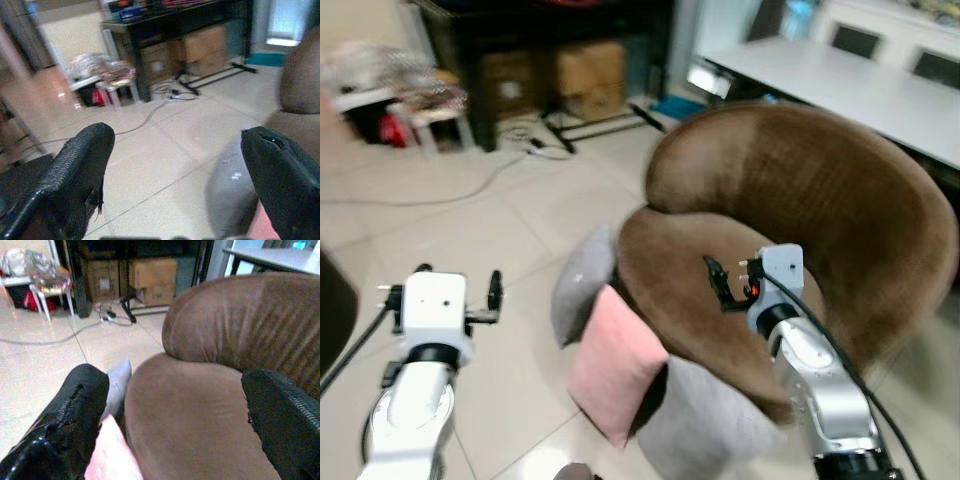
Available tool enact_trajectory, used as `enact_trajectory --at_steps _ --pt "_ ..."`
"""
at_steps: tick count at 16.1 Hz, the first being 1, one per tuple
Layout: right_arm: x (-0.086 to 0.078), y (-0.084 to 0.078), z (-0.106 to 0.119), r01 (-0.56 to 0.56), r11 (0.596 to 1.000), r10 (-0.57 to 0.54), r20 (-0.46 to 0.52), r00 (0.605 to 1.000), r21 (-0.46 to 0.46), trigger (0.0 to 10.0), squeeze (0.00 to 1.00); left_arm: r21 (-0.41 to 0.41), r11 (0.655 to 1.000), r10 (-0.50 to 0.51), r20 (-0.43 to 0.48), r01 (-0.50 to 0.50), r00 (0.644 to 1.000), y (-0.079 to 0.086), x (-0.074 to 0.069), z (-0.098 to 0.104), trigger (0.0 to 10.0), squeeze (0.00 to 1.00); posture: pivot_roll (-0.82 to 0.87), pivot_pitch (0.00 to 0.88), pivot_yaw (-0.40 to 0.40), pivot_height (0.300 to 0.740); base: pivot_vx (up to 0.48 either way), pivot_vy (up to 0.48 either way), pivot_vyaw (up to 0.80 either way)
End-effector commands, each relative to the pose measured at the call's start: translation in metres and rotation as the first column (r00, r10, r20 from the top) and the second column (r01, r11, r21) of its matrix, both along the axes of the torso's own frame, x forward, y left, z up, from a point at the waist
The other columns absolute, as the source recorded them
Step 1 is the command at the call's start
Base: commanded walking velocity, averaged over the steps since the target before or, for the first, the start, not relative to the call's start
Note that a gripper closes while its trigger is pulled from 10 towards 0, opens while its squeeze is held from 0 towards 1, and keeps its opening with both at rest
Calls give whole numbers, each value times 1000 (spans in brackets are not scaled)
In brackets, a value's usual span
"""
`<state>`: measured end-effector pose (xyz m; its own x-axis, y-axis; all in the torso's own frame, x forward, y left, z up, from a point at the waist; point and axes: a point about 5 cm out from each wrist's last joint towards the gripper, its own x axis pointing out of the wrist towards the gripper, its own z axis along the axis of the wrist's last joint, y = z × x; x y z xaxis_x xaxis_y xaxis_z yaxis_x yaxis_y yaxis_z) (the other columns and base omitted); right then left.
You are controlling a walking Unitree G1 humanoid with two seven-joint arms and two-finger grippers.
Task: Move the pillow to the sofa from floor
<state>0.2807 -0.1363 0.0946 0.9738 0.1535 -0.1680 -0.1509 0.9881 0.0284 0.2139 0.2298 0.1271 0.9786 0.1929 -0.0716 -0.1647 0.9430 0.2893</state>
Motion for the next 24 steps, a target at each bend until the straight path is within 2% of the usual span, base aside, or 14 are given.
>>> enact_trajectory --at_steps 1,5,8,10,14,18,19,20,21,22,24 --pt "1 -15 -1 65 998 -66 -18 998 -23 10000 1000 -18 1000 -14 10 14 1000 -4 2 0 10000 0 29 0 -74 740 0 0 0" --pt "4 -17 4 57 997 -57 11 998 -61 10000 1000 -24 999 -23 8 24 1000 -5 3 0 10000 0 21 0 -71 740 330 0 0" --pt "4 -15 5 36 998 -35 8 999 -56 10000 1000 -23 999 -31 8 31 999 -6 2 0 10000 0 19 0 -73 740 331 0 800" --pt "4 -14 4 17 998 -17 -3 1000 -56 10000 1000 -21 999 -33 7 33 999 -6 2 0 10000 0 19 0 -75 740 330 0 0" --pt "3 -16 -1 -82 995 80 -37 996 -64 10000 1000 2 999 -35 0 35 999 -8 2 -2 10000 0 15 0 -76 740 0 0 0" --pt "3 -20 1 -106 993 105 -42 994 -41 10000 1000 23 999 -28 12 28 1000 -6 1 -3 10000 0 15 0 -96 740 0 0 0" --pt "4 -21 1 -100 994 98 -43 994 -38 10000 682 34 998 -46 11 45 999 -7 1 -5 10000 0 16 0 -101 740 0 0 0" --pt "4 -22 0 -90 995 88 -52 995 -34 10000 0 52 997 -61 5 60 998 -8 1 -5 10000 0 16 0 -104 740 0 0 0" --pt "4 -24 -4 -59 998 57 -72 996 -26 10000 0 94 991 -94 -8 94 996 -10 2 -8 10000 0 16 0 -104 735 0 0 0" --pt "4 -24 -5 -49 999 47 -75 996 -19 10000 0 101 989 -106 -12 107 994 -11 2 -10 10000 0 12 0 -104 730 0 0 0" --pt "1 -27 -5 -29 998 26 -76 997 -48 10000 0 68 993 -94 -21 95 995 -10 -1 -21 10000 0 2 0 -103 710 0 0 0"
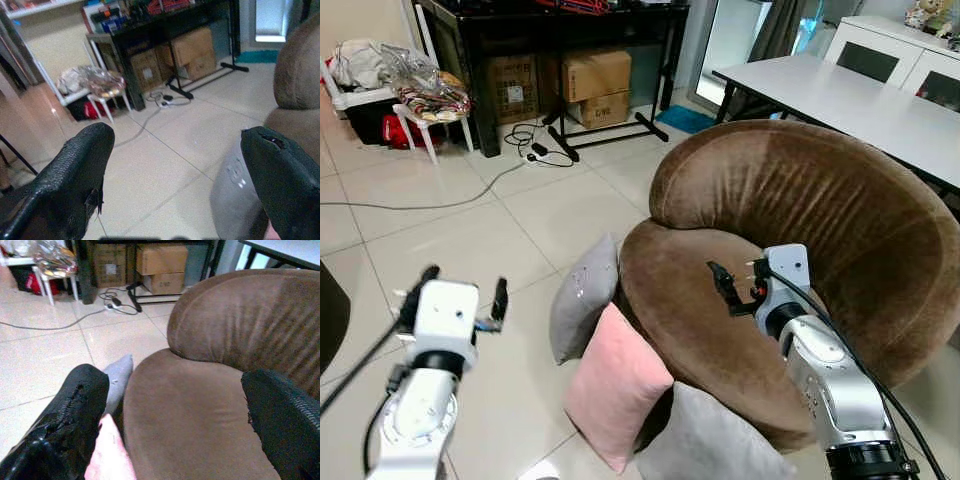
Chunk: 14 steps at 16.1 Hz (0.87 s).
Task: Move the pillow to the sofa from floor
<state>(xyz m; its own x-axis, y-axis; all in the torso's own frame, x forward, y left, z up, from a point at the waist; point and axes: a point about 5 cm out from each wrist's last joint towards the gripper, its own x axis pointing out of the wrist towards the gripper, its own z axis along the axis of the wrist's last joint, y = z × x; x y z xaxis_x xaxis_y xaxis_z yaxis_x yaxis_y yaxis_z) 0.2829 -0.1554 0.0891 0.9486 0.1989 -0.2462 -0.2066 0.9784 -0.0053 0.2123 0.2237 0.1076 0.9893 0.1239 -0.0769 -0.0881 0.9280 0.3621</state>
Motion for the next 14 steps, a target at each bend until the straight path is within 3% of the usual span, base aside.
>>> enact_trajectory --at_steps 1,6,11,14 --pt "-2 -9 -3 35 999 -36 -25 999 -34 10000 0 -17 1000 -23 -6 23 1000 -5 -1 -4 10000 0 1 0 -105 700 0 0 0" --pt "-1 -10 -2 66 998 -67 -35 997 -25 10000 0 -15 1000 -3 27 3 1000 -2 -1 -1 10000 0 1 0 -104 655 0 0 0" --pt "-9 -5 -6 93 996 -93 -48 994 0 10000 0 9 999 -45 38 44 998 1 2 6 10000 0 -11 0 -55 595 0 0 0" --pt "-9 -4 -4 82 997 -81 -42 996 17 10000 0 -2 999 -43 41 43 998 1 1 5 10000 0 -10 0 -56 595 0 0 0"
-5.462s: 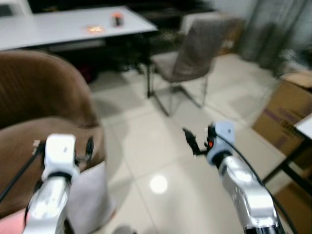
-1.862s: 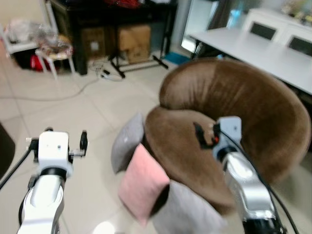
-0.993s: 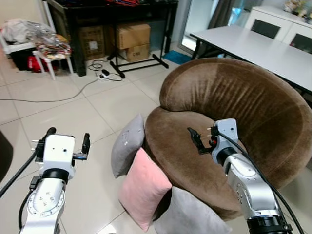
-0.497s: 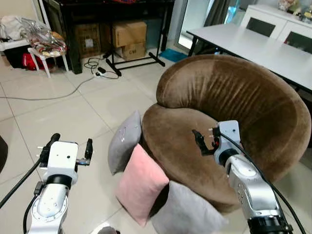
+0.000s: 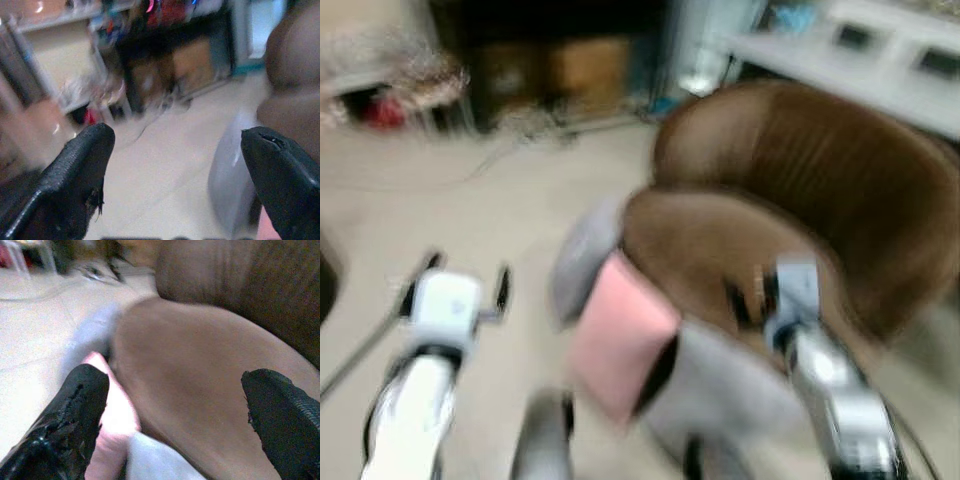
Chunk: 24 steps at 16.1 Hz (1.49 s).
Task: Move the pillow to the sofa from floor
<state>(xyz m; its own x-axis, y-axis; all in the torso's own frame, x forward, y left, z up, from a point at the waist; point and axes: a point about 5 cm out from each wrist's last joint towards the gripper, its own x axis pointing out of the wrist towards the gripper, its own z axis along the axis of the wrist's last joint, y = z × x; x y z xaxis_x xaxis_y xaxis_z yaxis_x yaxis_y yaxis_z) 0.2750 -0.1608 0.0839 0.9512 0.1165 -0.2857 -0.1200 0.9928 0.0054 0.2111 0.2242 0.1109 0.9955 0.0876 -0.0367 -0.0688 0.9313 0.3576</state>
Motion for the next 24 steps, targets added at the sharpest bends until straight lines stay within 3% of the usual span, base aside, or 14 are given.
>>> enact_trajectory --at_steps 1,11,16,19,22,24 --pt "-1 3 2 -12 1000 12 6 1000 13 10000 0 -11 1000 -4 1 4 1000 0 2 1 10000 0 -3 0 -66 595 0 0 0" --pt "0 3 1 -56 998 56 -4 998 -29 10000 0 -59 998 -2 21 3 1000 -5 -8 -2 10000 0 17 0 -114 595 0 0 0" --pt "0 4 0 -95 992 94 -10 996 -86 10000 0 -19 999 -36 14 36 999 -8 -7 -4 10000 0 21 0 -121 595 48 0 99" --pt "1 6 1 -54 997 55 4 998 -60 10000 0 3 997 -83 -3 83 997 -7 -6 -2 10000 0 5 0 -54 595 0 0 800" --pt "-4 5 0 -6 999 7 12 1000 -39 10000 0 17 992 -127 -17 127 992 -3 -4 2 10000 0 -21 0 32 595 0 0 0" --pt "-6 3 -1 11 999 -11 13 1000 -43 10000 0 11 989 -146 -19 146 989 -4 -2 3 10000 0 -28 0 37 595 0 0 0"
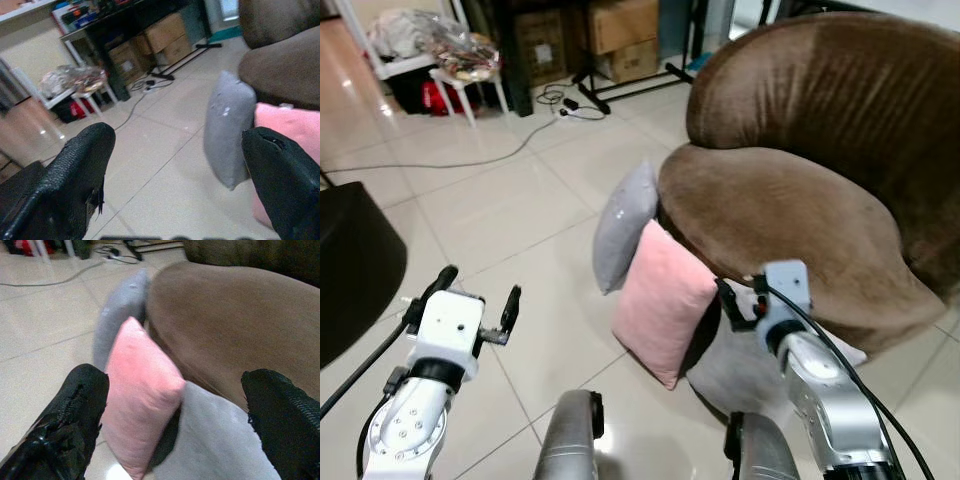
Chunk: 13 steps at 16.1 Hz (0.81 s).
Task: Move the pillow to the sofa from floor
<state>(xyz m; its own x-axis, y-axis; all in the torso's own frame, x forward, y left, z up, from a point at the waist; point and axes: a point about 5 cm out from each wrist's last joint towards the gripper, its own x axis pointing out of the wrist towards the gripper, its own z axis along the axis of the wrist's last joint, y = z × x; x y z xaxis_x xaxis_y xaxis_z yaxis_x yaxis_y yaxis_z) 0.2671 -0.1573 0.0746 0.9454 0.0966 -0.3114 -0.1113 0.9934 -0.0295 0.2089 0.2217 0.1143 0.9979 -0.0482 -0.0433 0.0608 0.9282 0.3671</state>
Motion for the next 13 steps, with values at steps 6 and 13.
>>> enact_trajectory --at_steps 6,13 --pt "-2 -8 9 59 998 -60 40 997 14 10000 0 -50 998 32 12 -31 999 -2 3 -3 10000 0 -33 0 -22 595 295 0 0" --pt "8 -3 12 28 999 -29 37 999 28 10000 0 -46 998 51 17 -50 999 0 3 -3 10000 0 -14 0 -45 595 301 0 229"
